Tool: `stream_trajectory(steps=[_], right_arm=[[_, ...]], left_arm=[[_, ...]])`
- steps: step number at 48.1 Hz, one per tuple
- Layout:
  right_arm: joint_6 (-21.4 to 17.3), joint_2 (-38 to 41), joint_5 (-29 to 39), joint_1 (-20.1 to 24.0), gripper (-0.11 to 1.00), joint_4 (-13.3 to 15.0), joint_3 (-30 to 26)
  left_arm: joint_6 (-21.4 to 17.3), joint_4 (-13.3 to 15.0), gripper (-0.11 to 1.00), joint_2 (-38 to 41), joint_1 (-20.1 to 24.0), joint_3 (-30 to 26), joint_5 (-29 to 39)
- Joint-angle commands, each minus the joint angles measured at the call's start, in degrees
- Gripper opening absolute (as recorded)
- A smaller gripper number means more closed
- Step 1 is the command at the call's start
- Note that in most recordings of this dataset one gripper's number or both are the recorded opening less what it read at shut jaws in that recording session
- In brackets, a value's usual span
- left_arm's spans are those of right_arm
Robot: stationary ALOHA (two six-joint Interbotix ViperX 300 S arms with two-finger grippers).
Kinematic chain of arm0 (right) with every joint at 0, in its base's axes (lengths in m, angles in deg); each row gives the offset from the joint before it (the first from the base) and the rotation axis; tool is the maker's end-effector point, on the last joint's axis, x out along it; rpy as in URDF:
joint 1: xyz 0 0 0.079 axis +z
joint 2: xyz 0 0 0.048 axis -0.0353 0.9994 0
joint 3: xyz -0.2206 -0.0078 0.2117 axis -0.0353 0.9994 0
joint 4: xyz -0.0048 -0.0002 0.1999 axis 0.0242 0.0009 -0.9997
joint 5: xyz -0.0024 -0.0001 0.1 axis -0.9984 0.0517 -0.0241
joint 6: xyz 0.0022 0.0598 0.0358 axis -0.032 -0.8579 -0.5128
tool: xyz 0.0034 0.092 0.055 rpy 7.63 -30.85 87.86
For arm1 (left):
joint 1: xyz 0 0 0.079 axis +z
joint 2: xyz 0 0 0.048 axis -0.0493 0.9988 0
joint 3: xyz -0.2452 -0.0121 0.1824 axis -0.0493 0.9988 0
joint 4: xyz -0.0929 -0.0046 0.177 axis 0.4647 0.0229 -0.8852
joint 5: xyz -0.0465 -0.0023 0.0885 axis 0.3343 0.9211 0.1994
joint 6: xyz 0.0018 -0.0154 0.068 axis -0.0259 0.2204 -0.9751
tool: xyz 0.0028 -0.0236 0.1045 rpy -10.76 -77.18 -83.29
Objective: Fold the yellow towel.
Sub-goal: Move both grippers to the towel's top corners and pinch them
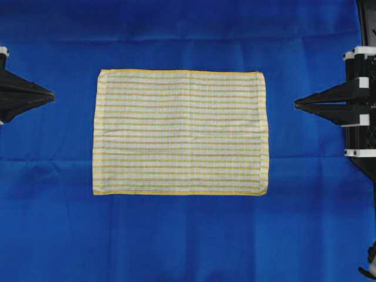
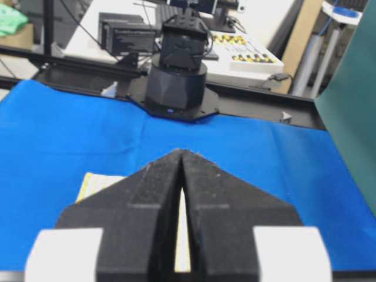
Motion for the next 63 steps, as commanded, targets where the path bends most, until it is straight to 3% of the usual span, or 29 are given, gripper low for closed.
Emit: stream_trajectory(steps=[1, 12, 28, 30, 33, 38, 44, 47, 49, 57, 63], right_arm=[[-0.35, 0.97, 0.09, -0.09, 0.0, -0.35, -1.14], [-0.35, 2.46, 4.83, -2.72, 0.0, -2.46, -1.32], [-0.44, 9.84, 7.03, -12.92, 0.0, -8.0, -0.35], [-0.44, 11.43, 7.03, -14.33, 0.0, -8.44, -0.35], [-0.44, 13.89, 7.03, -16.61, 0.01, -8.7, -0.44], [-0.44, 19.16, 7.56, -21.01, 0.2, -9.58, -0.62], [-0.35, 27.42, 7.12, -24.7, 0.58, -9.58, -1.32], [-0.35, 31.2, 6.5, -25.58, 0.76, -9.58, -1.76], [-0.35, 33.57, 5.89, -26.1, 0.79, -9.58, -2.2], [-0.35, 42.1, 1.32, -27.33, 0.7, -9.67, -2.9], [-0.35, 46.58, -2.11, -27.69, 0.69, -10.2, -3.08]], left_arm=[[-1.67, 1.14, 0.0, 1.14, 0.53, -1.41, -0.35], [-5.54, 1.76, 0.0, 3.43, 2.37, -1.14, -0.26], [-5.01, 2.02, 0.01, 12.92, 10.37, -0.88, -0.97], [-5.01, 2.11, 0.03, 14.59, 11.16, -0.88, -1.49], [-5.01, 2.11, 0.14, 16.96, 12.22, -0.88, -2.55], [-5.1, 2.11, 0.44, 21.8, 14.15, -0.53, -5.19], [-5.54, 2.11, 0.8, 27.77, 16.52, 0.09, -8.79], [-5.63, 2.11, 0.79, 31.11, 17.75, 0.26, -10.63], [-5.63, 2.11, 0.76, 34.01, 18.81, 0.26, -11.95], [-5.63, 2.11, 0.73, 43.51, 22.59, -0.53, -15.03], [-5.54, 2.11, 0.73, 50.1, 25.14, -1.93, -16.87]])
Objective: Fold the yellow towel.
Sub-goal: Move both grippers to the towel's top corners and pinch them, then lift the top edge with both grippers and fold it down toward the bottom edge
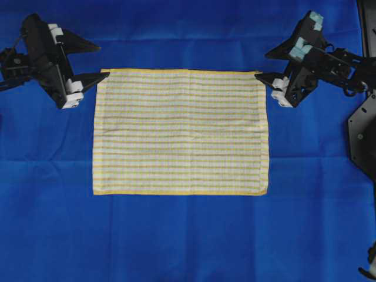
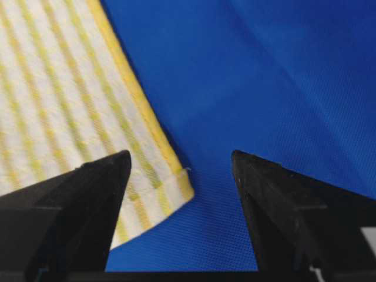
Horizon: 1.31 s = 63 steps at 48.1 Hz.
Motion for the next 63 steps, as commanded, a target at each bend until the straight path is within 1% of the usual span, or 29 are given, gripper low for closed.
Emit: stream_trajectory(steps=[1, 14, 21, 25, 27, 30, 33, 34, 38, 40, 41, 55, 60, 63], right_arm=[[0.0, 2.64, -2.72, -0.35, 0.69, -0.53, -1.05], [0.0, 8.09, -4.92, -0.62, 0.68, -2.29, -1.76], [0.0, 9.14, -5.19, -0.53, 0.68, -2.46, -1.93], [0.0, 9.32, -5.01, -0.53, 0.66, -2.55, -1.93], [0.0, 9.32, -4.92, -0.53, 0.64, -2.55, -1.93], [0.0, 9.32, -4.83, -0.62, 0.55, -2.55, -1.93], [0.0, 9.32, -4.75, -0.35, 0.4, -2.46, -1.93], [0.0, 9.32, -4.66, -0.18, 0.35, -2.46, -1.85], [0.09, 9.32, -4.48, 0.09, 0.11, -2.37, -1.93], [0.09, 9.32, -4.48, 0.18, 0.04, -2.37, -1.93], [0.09, 9.32, -4.48, 0.18, 0.04, -2.37, -1.93], [0.18, 8.53, -4.39, 0.09, 0.04, -2.37, -2.11], [0.18, 5.98, -3.69, 0.18, 0.04, -2.37, -1.93], [0.18, 4.31, -2.72, 0.18, 0.04, -2.37, -1.85]], left_arm=[[0.0, 0.09, 0.73, 4.04, 1.76, -1.93, -1.85], [0.44, 0.09, 0.72, 12.3, 4.66, -4.31, -2.37], [0.7, 0.18, 0.69, 15.03, 4.92, -4.66, -2.46], [0.7, 0.18, 0.64, 15.91, 4.92, -4.66, -2.2], [0.7, 0.18, 0.59, 16.26, 4.92, -4.66, -1.93], [0.53, 0.09, 0.49, 16.52, 4.92, -4.66, -1.49], [0.0, 0.09, 0.36, 16.52, 4.92, -4.66, -0.62], [-0.09, 0.09, 0.29, 16.61, 4.83, -4.66, -0.44], [-0.26, 0.0, 0.12, 16.52, 4.57, -4.66, 0.7], [-0.35, -0.09, 0.04, 16.52, 4.39, -4.66, 1.23], [-0.35, -0.09, 0.02, 16.52, 4.31, -4.75, 1.49], [-0.35, -0.09, 0.01, 15.38, 3.96, -4.83, 2.81], [-0.35, -0.09, 0.01, 13.1, 3.96, -5.01, 4.66], [-0.35, -0.09, 0.01, 10.9, 4.04, -5.36, 6.94]])
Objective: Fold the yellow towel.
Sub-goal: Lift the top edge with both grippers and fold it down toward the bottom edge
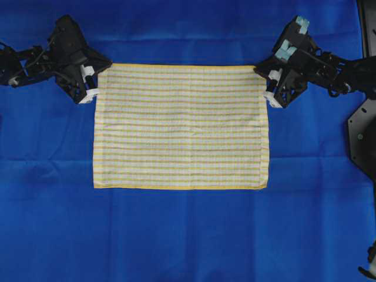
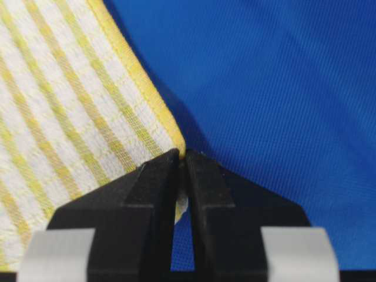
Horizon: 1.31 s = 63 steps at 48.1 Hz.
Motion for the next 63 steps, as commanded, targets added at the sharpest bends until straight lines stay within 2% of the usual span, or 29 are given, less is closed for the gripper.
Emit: stream_trajectory(steps=[1, 8, 16, 30, 38, 50, 63], right_arm=[[0.09, -3.25, 0.88, 0.0, 0.04, 0.0, -0.26], [0.09, -7.47, 3.25, -0.09, 0.04, 0.09, -0.09], [0.09, -10.02, 4.66, 0.0, 0.04, 0.0, 0.7], [-0.26, -10.55, 4.83, 0.35, 0.04, -0.09, 0.97], [-0.44, -12.04, 6.15, 2.37, 0.04, -1.58, 1.23], [-1.32, -16.7, 8.61, 8.96, 0.04, -3.96, 2.64], [-3.34, -19.34, 8.79, 22.68, 0.04, -9.49, 4.83]], left_arm=[[-0.09, 0.18, 0.01, -3.52, 0.18, -0.44, 2.99], [-1.49, 0.18, 0.01, -8.88, 0.18, -1.05, 8.09], [-3.6, 0.18, 0.01, -13.89, 0.18, -1.05, 10.46], [-3.69, 0.26, 0.01, -15.56, -0.35, -0.62, 11.34], [-3.25, 0.18, 0.01, -16.7, -3.69, -0.35, 11.34], [-0.44, 0.62, 0.01, -19.51, -10.55, 2.02, 11.6], [6.06, 0.62, 0.01, -22.76, -22.06, 4.92, 11.51]])
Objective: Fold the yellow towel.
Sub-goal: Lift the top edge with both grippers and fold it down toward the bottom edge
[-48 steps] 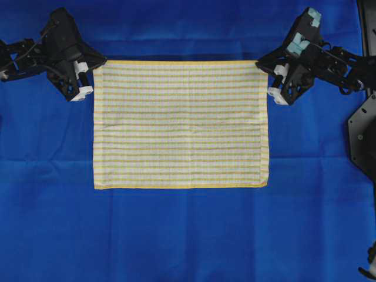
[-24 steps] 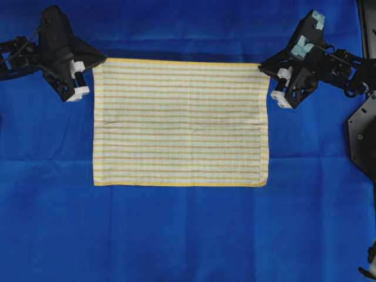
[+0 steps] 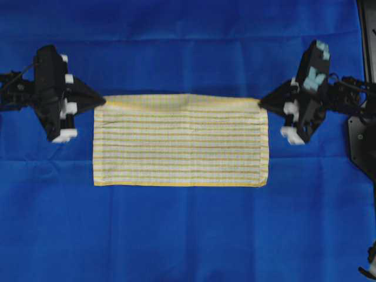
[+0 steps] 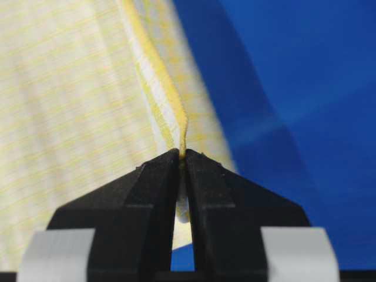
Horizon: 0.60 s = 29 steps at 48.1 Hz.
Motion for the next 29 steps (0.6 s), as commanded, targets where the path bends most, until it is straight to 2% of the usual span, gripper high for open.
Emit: stream_trajectory(steps=[1, 9, 16, 29], right_arm=[[-0.35, -0.62, -0.44, 5.01, 0.04, -1.85, -0.26], [-0.35, 0.26, -0.79, 11.95, 0.04, -5.62, -0.62], [-0.35, 1.93, -1.93, 16.79, 0.04, -7.65, -0.97], [-0.35, 5.54, -3.08, 22.06, 0.04, -10.2, -2.46]], left_arm=[[1.49, 0.09, 0.01, -1.05, -3.43, 0.09, -0.35], [5.01, 0.09, 0.01, -0.7, -9.58, 0.09, -0.35], [7.65, 0.09, 0.01, -0.09, -13.27, -0.26, -0.62], [9.32, 0.09, 0.01, 0.35, -16.44, -0.44, -0.62]])
